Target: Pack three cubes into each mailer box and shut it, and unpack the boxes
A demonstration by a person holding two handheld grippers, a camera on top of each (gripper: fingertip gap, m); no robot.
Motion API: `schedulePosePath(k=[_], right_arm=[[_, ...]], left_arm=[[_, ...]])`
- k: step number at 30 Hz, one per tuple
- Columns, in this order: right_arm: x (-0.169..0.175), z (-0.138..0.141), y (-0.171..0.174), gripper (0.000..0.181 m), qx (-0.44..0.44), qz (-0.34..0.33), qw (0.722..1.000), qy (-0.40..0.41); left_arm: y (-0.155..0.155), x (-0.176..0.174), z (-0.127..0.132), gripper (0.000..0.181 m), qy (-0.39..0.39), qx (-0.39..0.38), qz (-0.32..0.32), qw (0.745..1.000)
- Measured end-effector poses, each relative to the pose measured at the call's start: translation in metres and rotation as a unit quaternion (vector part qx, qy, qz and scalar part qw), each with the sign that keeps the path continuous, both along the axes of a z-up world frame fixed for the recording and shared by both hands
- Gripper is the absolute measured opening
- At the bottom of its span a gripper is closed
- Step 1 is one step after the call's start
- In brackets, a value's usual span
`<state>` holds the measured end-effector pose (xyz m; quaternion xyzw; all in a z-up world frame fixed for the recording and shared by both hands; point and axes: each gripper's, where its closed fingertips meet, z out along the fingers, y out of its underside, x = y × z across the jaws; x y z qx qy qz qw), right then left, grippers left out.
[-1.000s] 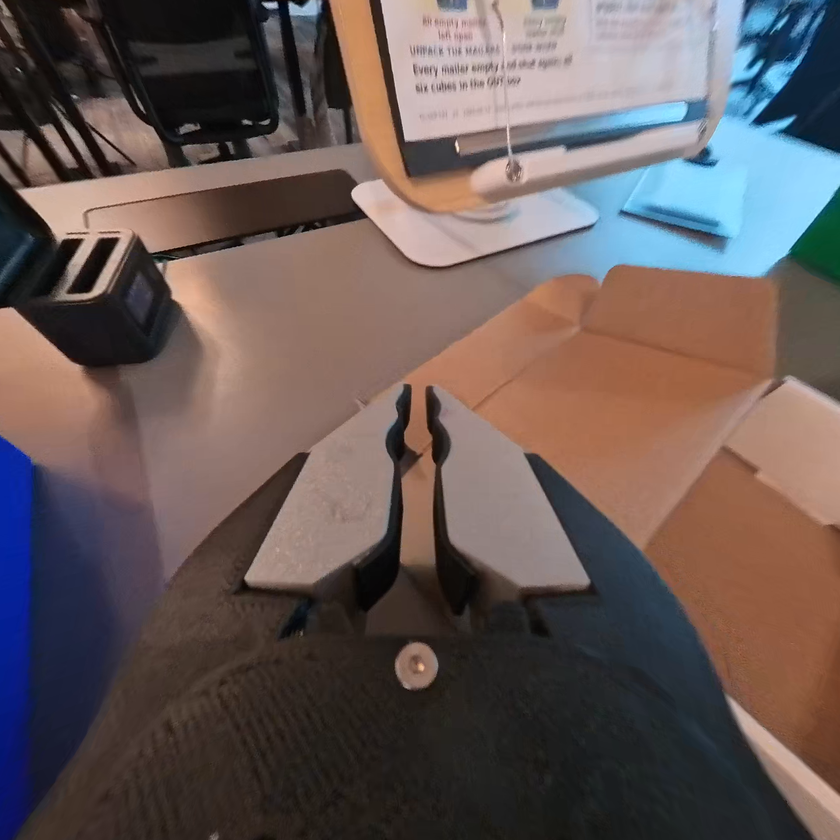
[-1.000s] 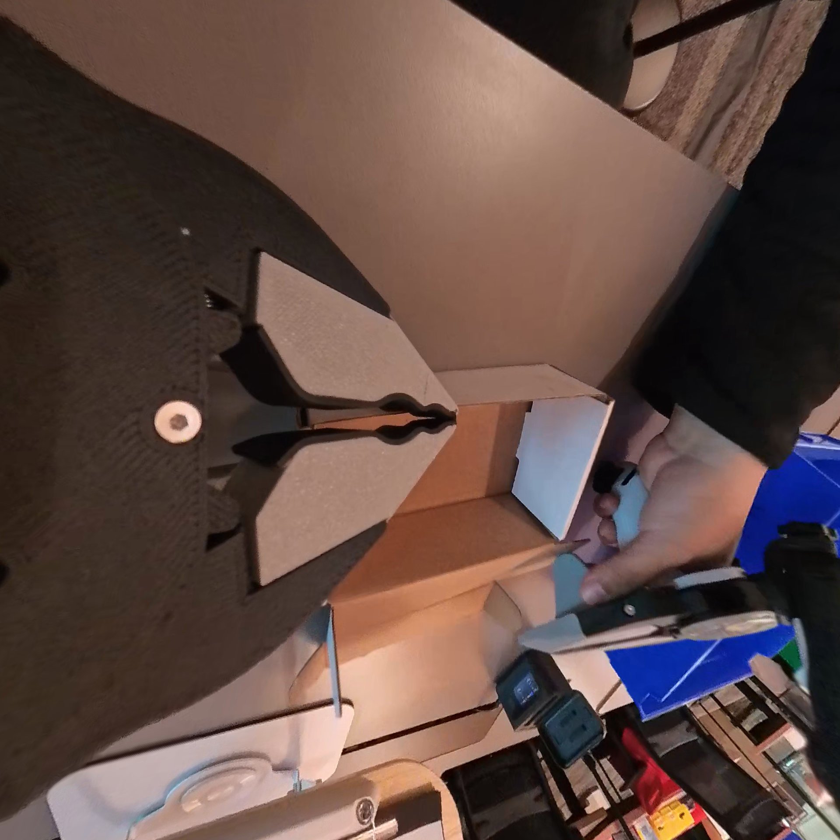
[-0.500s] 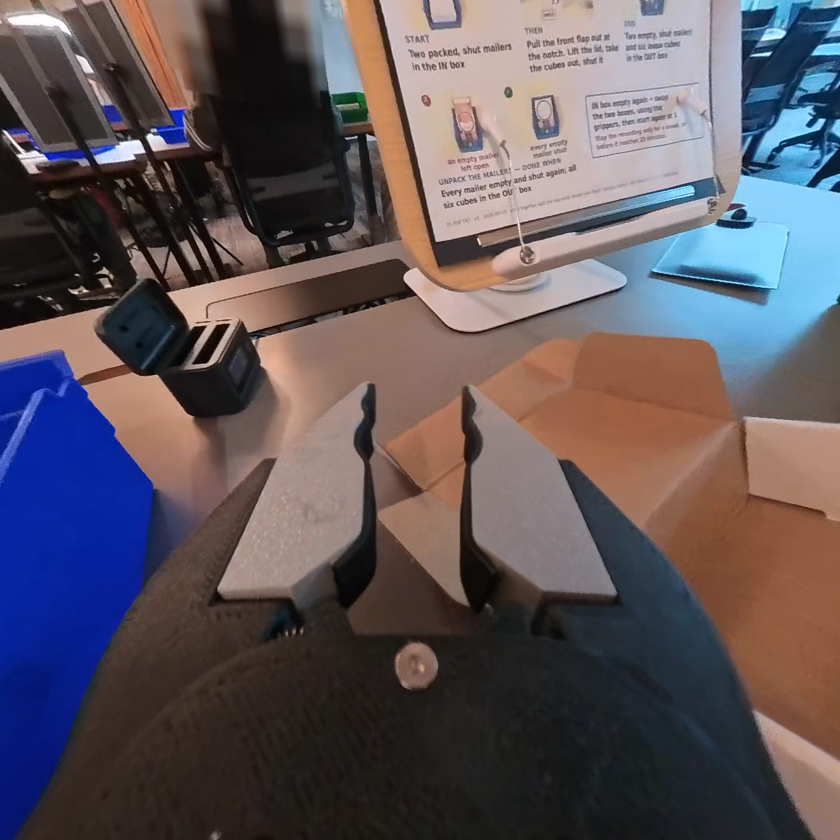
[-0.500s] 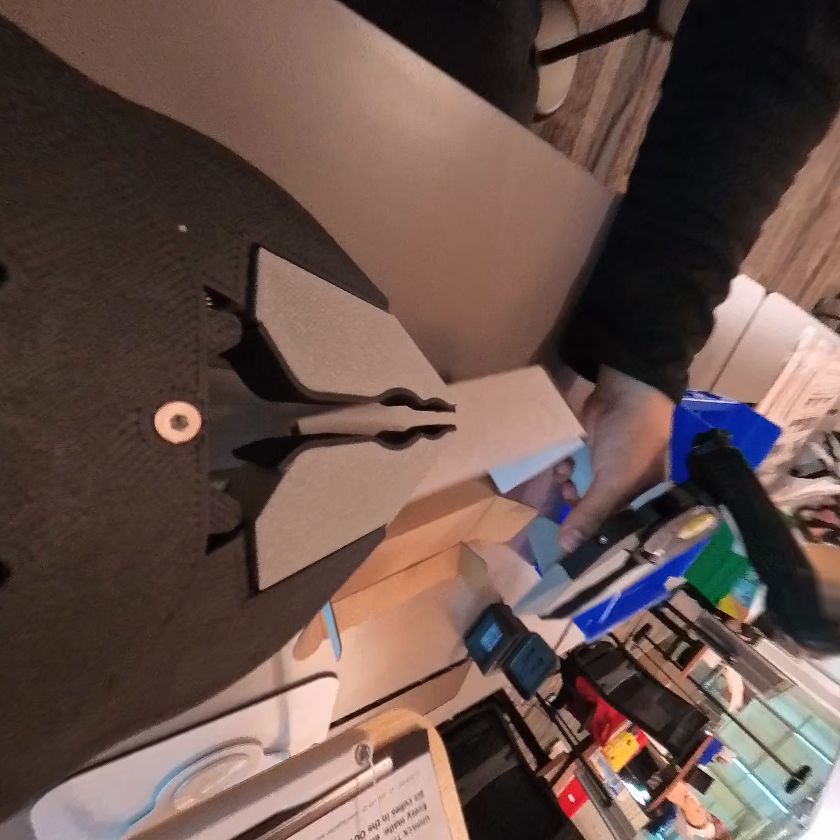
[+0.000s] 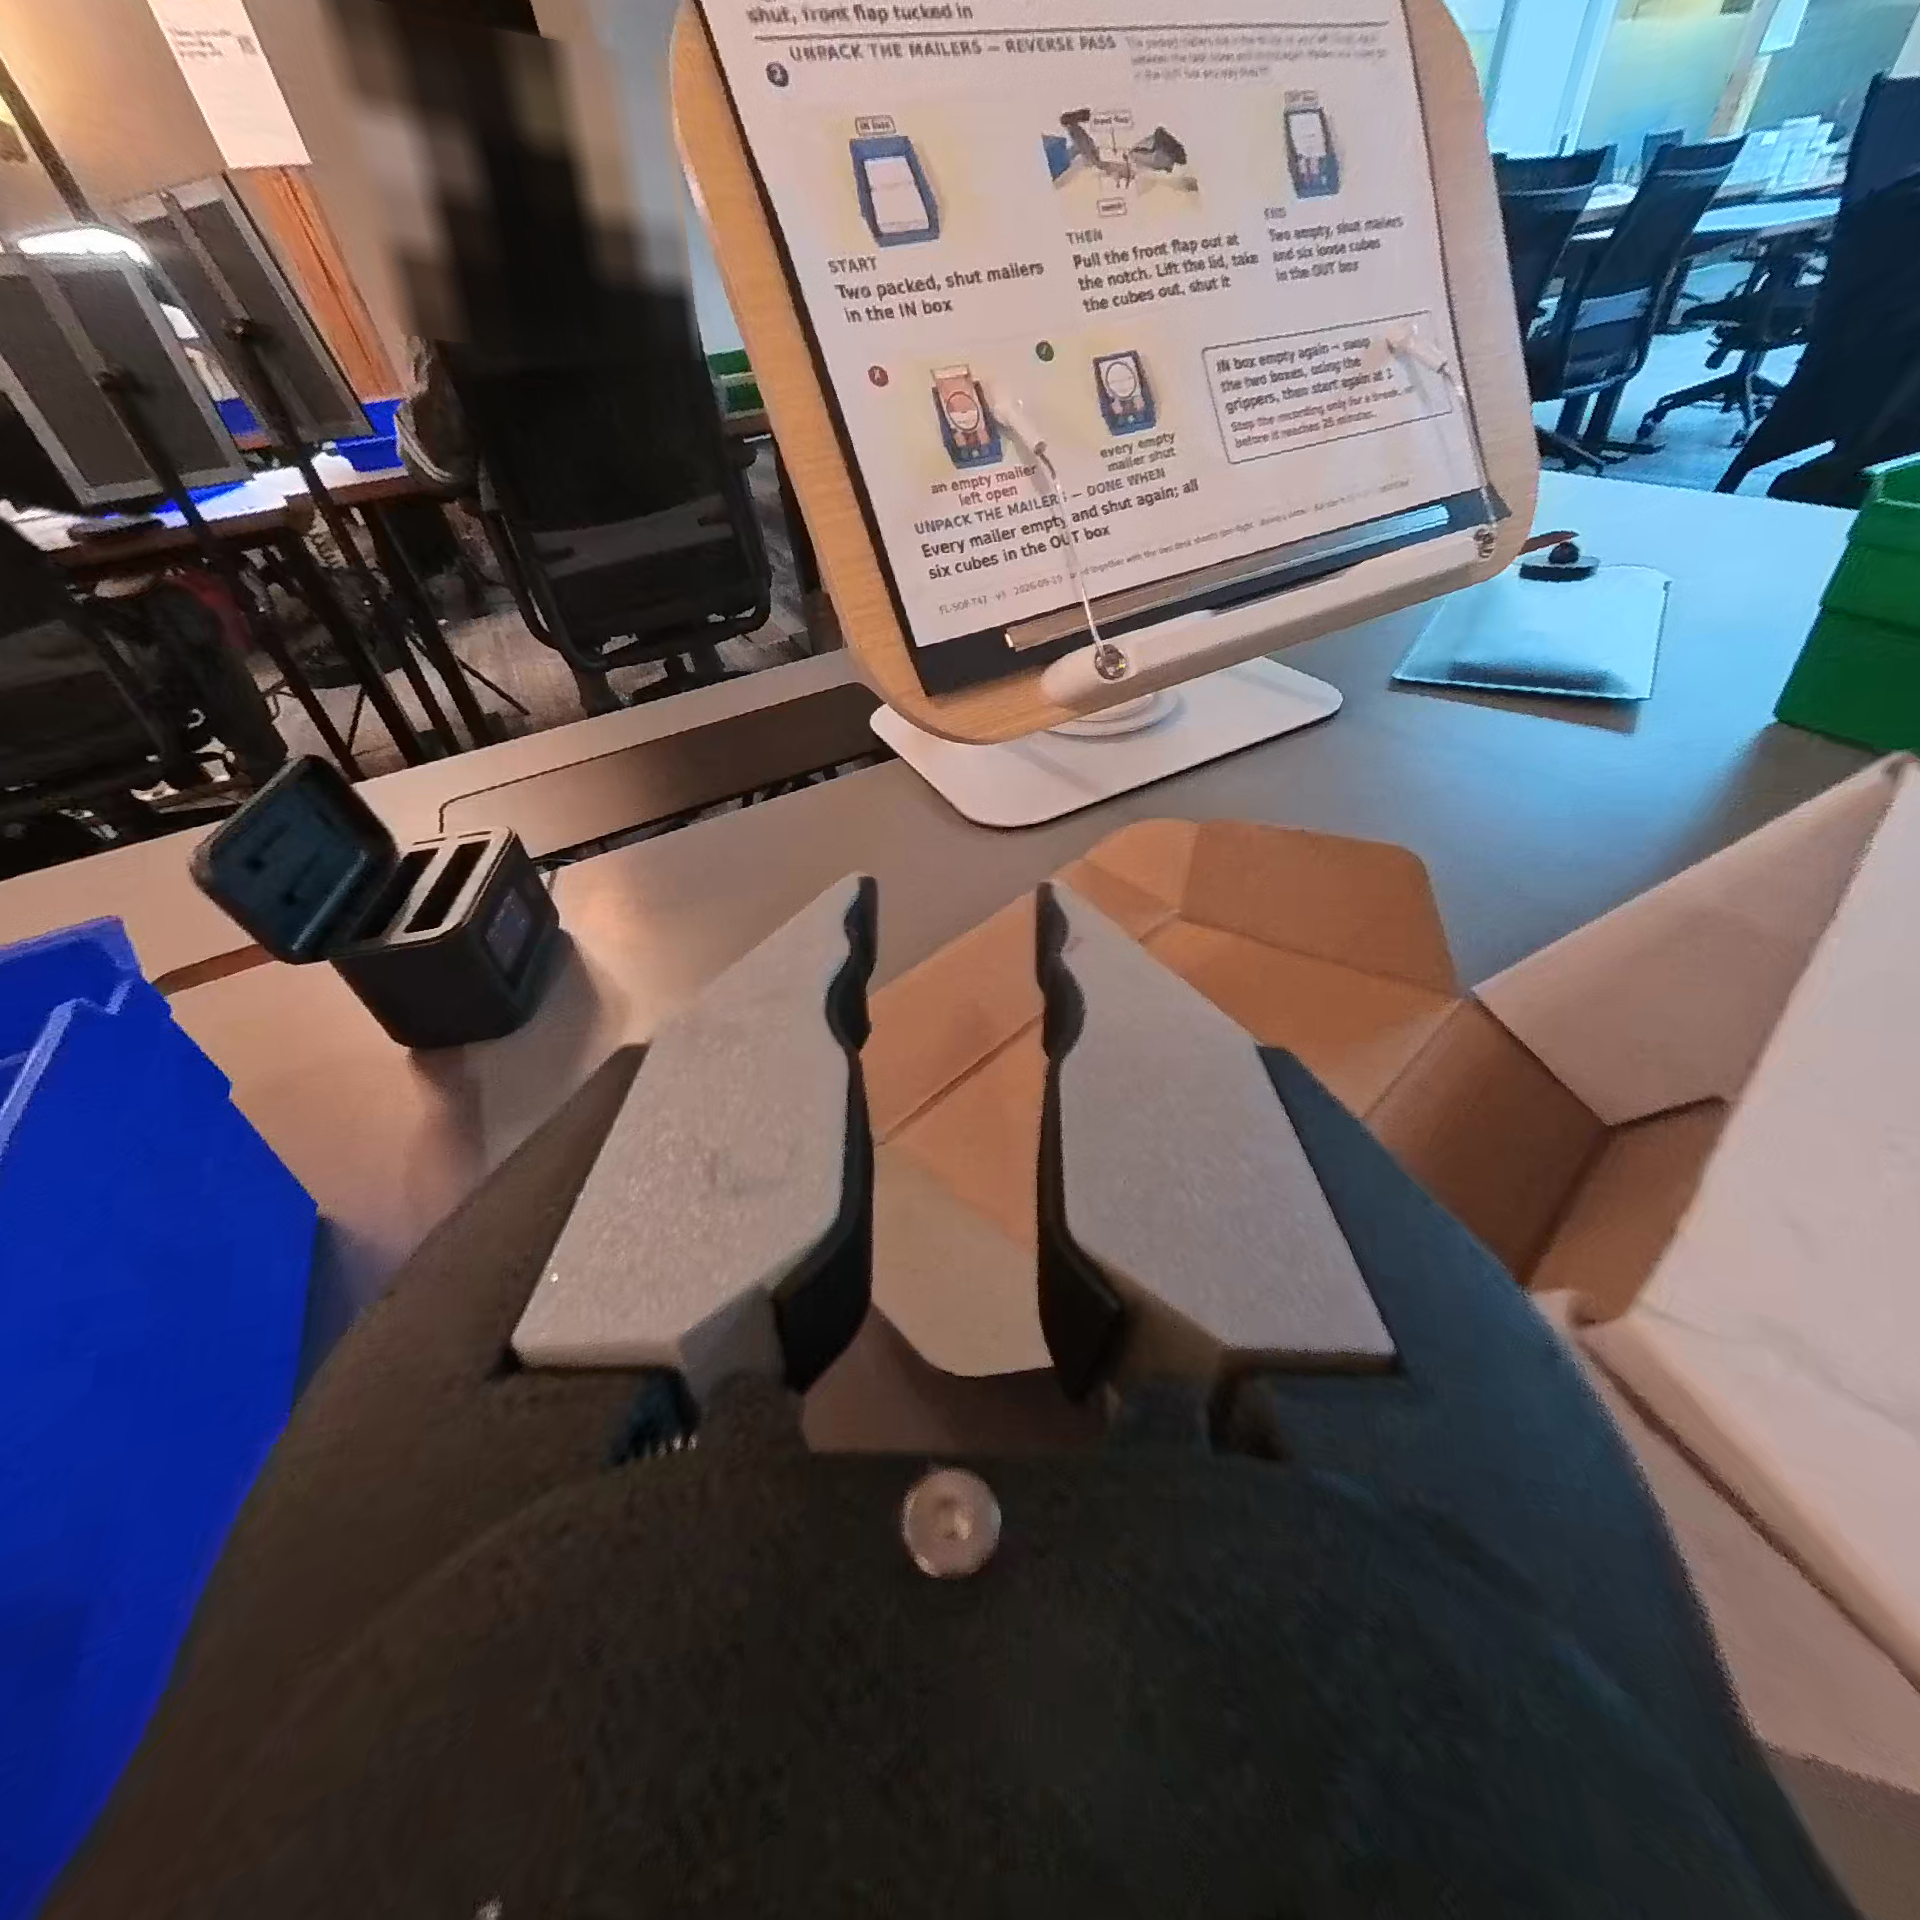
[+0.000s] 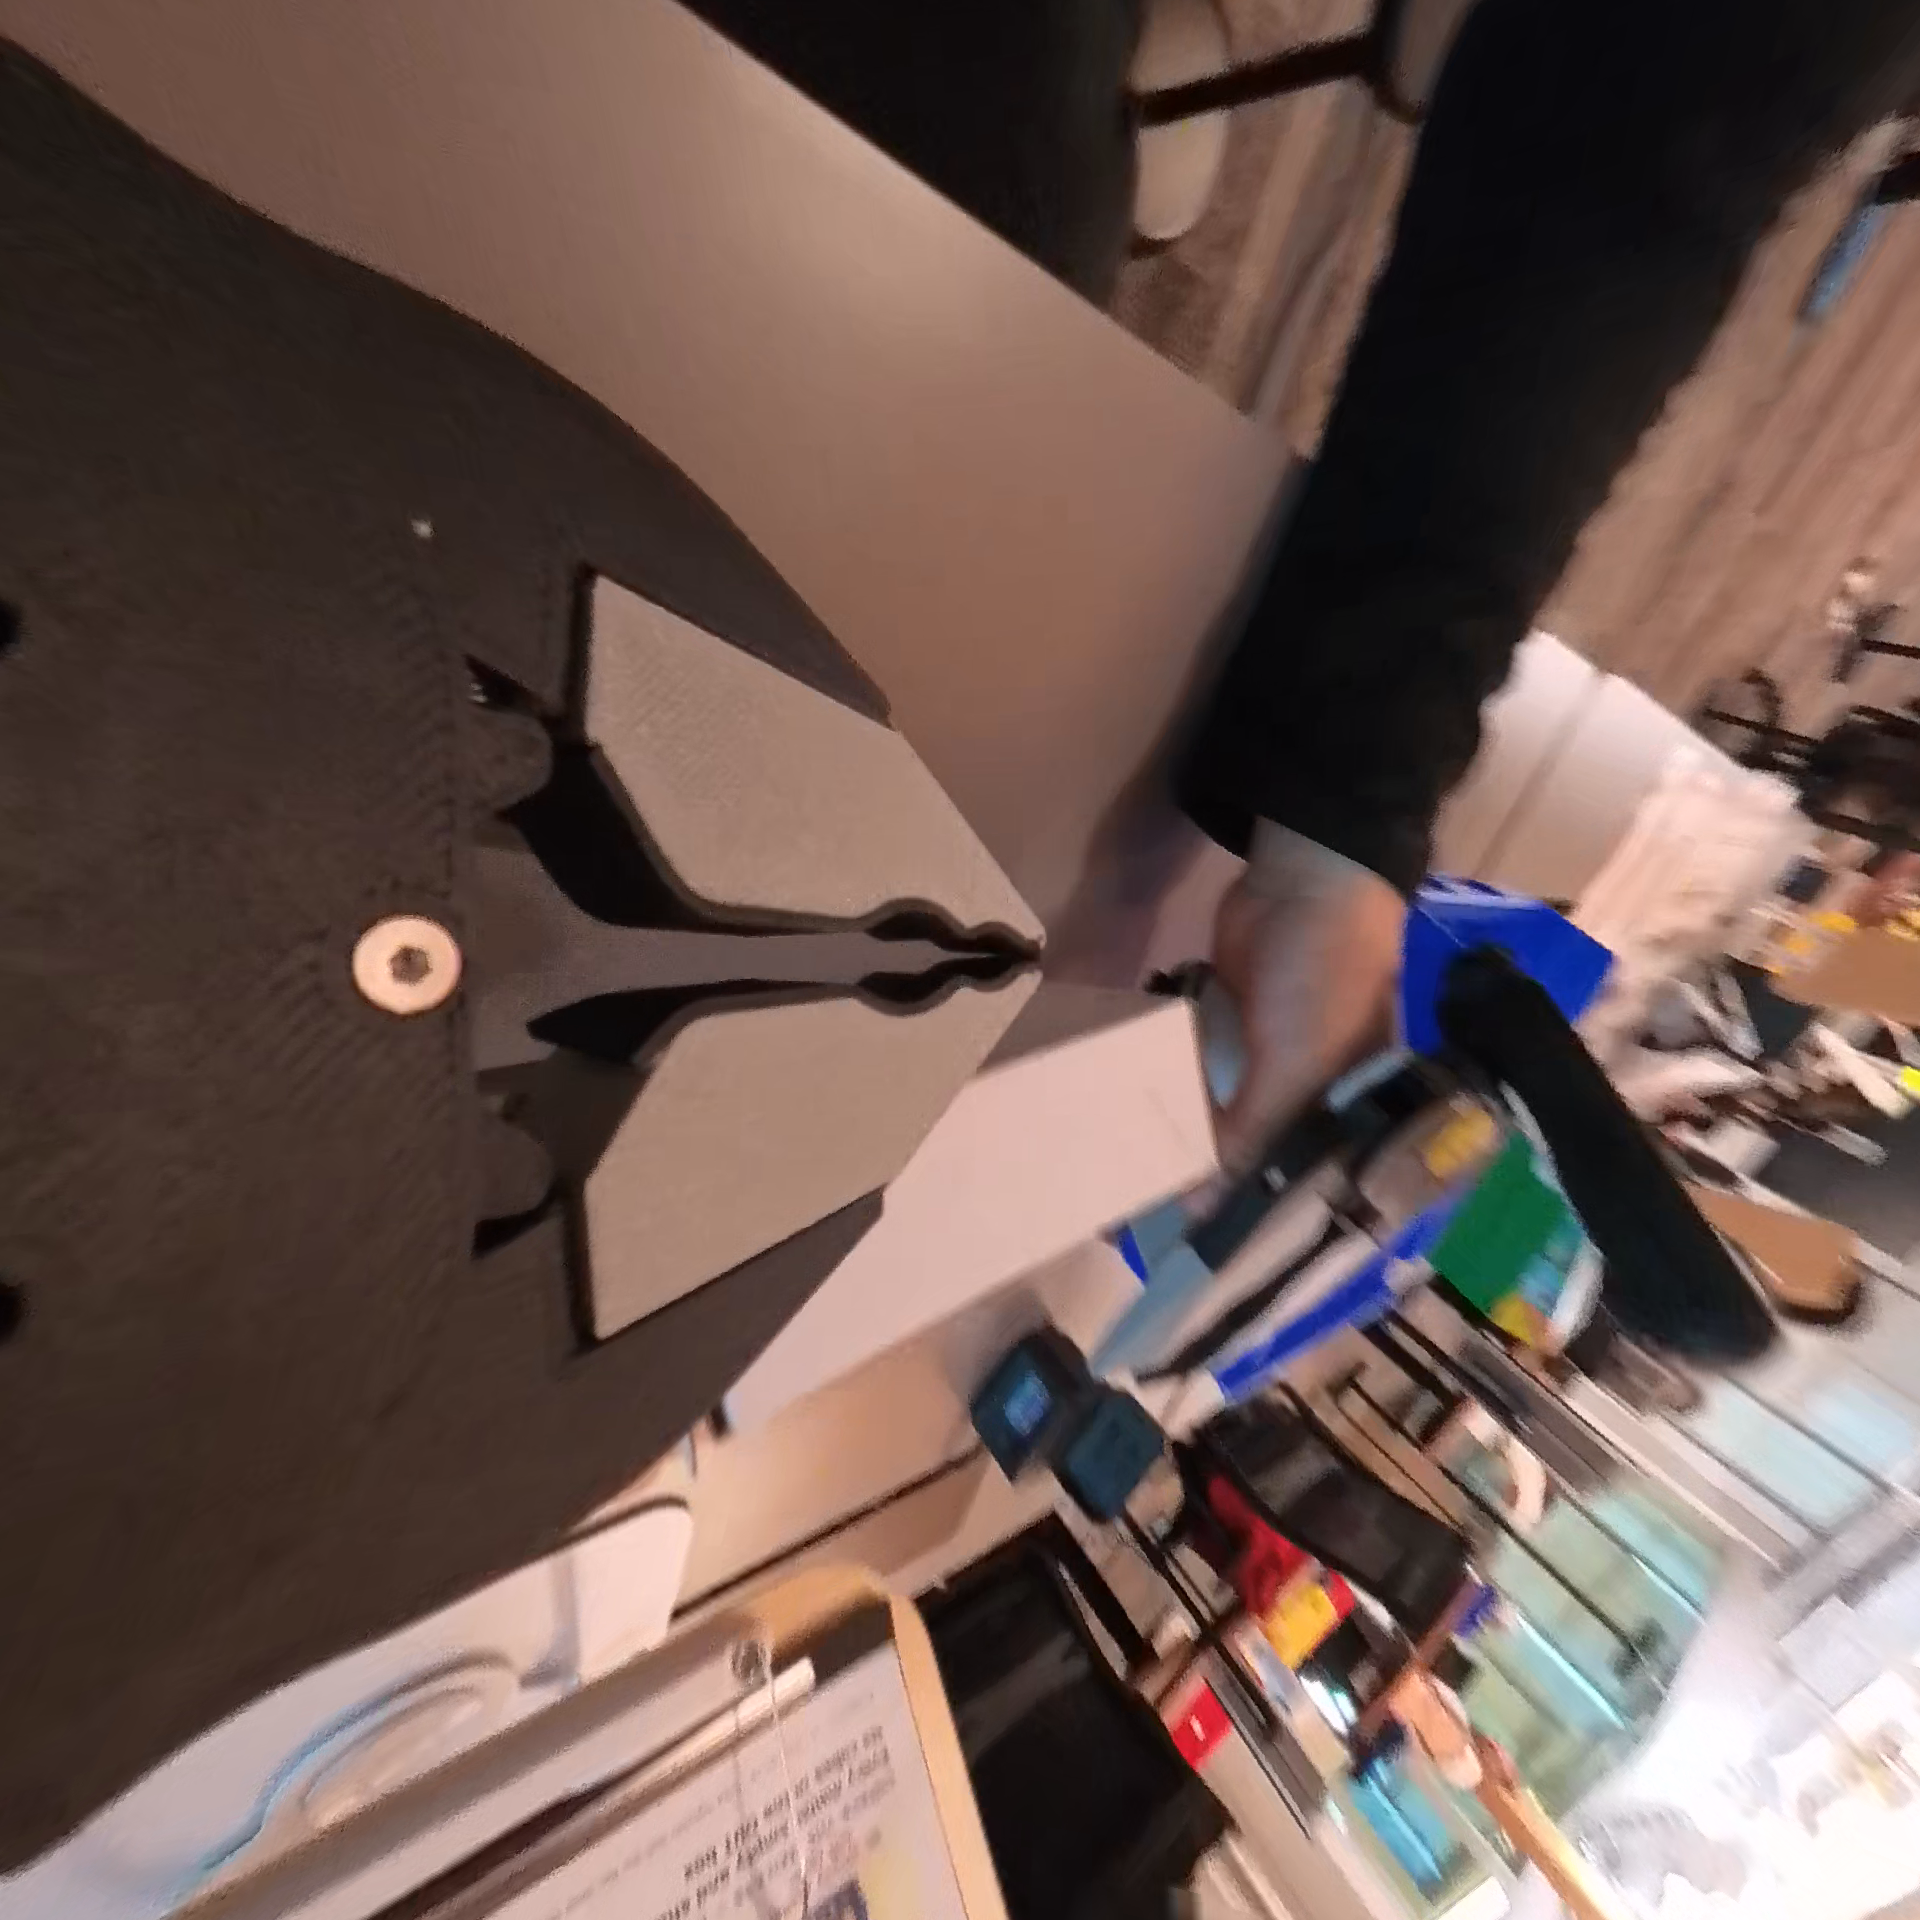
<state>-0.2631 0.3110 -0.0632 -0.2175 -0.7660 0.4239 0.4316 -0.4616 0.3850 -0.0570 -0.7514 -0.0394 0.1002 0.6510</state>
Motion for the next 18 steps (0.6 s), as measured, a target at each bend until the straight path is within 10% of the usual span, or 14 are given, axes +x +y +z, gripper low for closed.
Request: schedulePosePath(k=[1, 5, 10, 18], right_arm=[[0.0, 0.013, 0.004, 0.0, -0.019, -0.009, 0.999, 0.025], [-0.008, 0.053, 0.05, 0.0, -0.076, -0.119, 0.984, 0.111], [-0.023, 0.034, 0.108, 0.0, -0.042, -0.265, 0.96, 0.077], [-0.028, -0.001, 0.086, 0.0, 0.01, -0.215, 0.977, 0.005]], left_arm=[[0.0, 0.002, 0.002, 0.028, -0.001, 0.005, -0.006, 1.0], [-0.001, 0.01, 0.008, 0.025, 0.003, 0.017, -0.028, 0.999], [0.003, 0.044, 0.003, 0.005, 0.02, 0.001, -0.116, 0.993], [-0.007, 0.063, 0.024, 0.004, -0.053, 0.052, -0.2, 0.977]])
